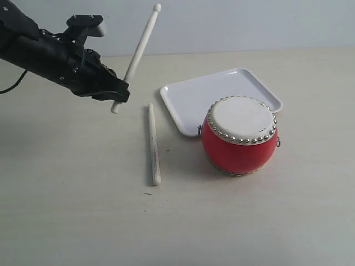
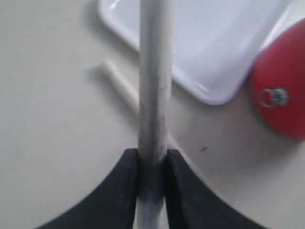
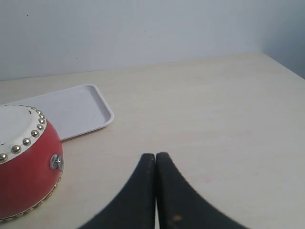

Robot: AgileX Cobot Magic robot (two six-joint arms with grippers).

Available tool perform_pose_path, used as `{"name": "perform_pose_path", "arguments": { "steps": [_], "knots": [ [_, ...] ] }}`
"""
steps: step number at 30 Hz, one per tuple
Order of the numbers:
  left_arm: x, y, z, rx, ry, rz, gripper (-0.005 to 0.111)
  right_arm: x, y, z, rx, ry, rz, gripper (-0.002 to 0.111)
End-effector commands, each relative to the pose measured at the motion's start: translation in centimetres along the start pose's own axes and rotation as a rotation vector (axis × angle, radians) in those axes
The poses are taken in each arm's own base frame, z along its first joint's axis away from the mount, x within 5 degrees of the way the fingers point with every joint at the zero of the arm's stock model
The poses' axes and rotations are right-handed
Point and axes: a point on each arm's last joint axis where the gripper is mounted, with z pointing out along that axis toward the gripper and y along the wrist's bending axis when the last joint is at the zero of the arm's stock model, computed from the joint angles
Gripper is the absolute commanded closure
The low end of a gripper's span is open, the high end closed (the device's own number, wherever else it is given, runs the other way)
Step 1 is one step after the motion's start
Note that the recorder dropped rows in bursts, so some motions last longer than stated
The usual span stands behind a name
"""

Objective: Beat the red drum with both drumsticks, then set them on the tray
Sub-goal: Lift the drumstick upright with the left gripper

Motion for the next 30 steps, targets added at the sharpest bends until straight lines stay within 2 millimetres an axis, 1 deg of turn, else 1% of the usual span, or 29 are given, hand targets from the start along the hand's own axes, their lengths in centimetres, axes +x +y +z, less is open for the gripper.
{"name": "perform_pose_path", "arguments": {
  "steps": [1, 2, 4, 5, 8, 10, 14, 15, 16, 19, 21, 24, 26, 28, 30],
  "knots": [
    [-1.0, -2.5, -0.8, 0.227, -0.166, 0.079, 0.107, -0.6, -0.2, 0.0, 0.031, -0.074, -0.12, 0.108],
    [-1.1, -3.0, -0.9, 0.284, -0.204, 0.115, 0.107, -1.0, -0.2, 0.0, 0.034, -0.113, -0.139, 0.108],
    [-1.1, -3.6, -1.0, 0.353, -0.265, 0.189, 0.107, -1.7, -0.1, -0.1, 0.026, -0.198, -0.11, 0.108],
    [-1.2, -3.7, -1.1, 0.366, -0.291, 0.213, 0.107, -2.2, -0.1, -0.2, 0.014, -0.257, -0.055, 0.108],
    [-1.2, -3.8, -1.1, 0.366, -0.332, 0.252, 0.107, -3.1, -0.1, -0.5, -0.01, -0.362, 0.099, 0.108],
    [-1.2, -3.8, -1.2, 0.373, -0.354, 0.263, 0.107, -3.4, -0.1, -0.6, -0.02, -0.397, 0.17, 0.108],
    [-1.2, -4.5, -1.4, 0.435, -0.422, 0.33, 0.107, -3.8, -0.2, -0.8, -0.023, -0.444, 0.215, 0.108],
    [-1.2, -4.7, -1.6, 0.457, -0.436, 0.345, 0.107, -3.9, -0.3, -0.9, -0.031, -0.455, 0.269, 0.108],
    [-1.3, -4.9, -1.7, 0.49, -0.452, 0.346, 0.107, -4.1, -0.4, -1.0, -0.046, -0.487, 0.365, 0.108],
    [-1.4, -5.8, -2.4, 0.599, -0.503, 0.353, 0.107, -5.2, -0.7, -1.7, -0.101, -0.629, 0.558, 0.108],
    [-1.3, -6.1, -2.7, 0.645, -0.518, 0.369, 0.107, -6.3, -0.6, -2.3, -0.153, -0.702, 0.609, 0.108],
    [-1.4, -6.3, -2.9, 0.666, -0.531, 0.377, 0.107, -9.2, 0.0, -3.0, -0.214, -0.77, 0.544, 0.108],
    [-1.4, -6.3, -2.9, 0.666, -0.531, 0.377, 0.107, -11.4, 0.2, -2.1, -0.206, -0.736, 0.512, 0.108],
    [-1.4, -6.3, -2.9, 0.666, -0.531, 0.377, 0.107, -13.8, 0.5, -0.3, -0.187, -0.669, 0.442, 0.108],
    [-1.4, -6.3, -2.9, 0.667, -0.532, 0.378, 0.107, -16.0, 1.0, 3.2, -0.178, -0.535, 0.35, 0.108]
  ]
}}
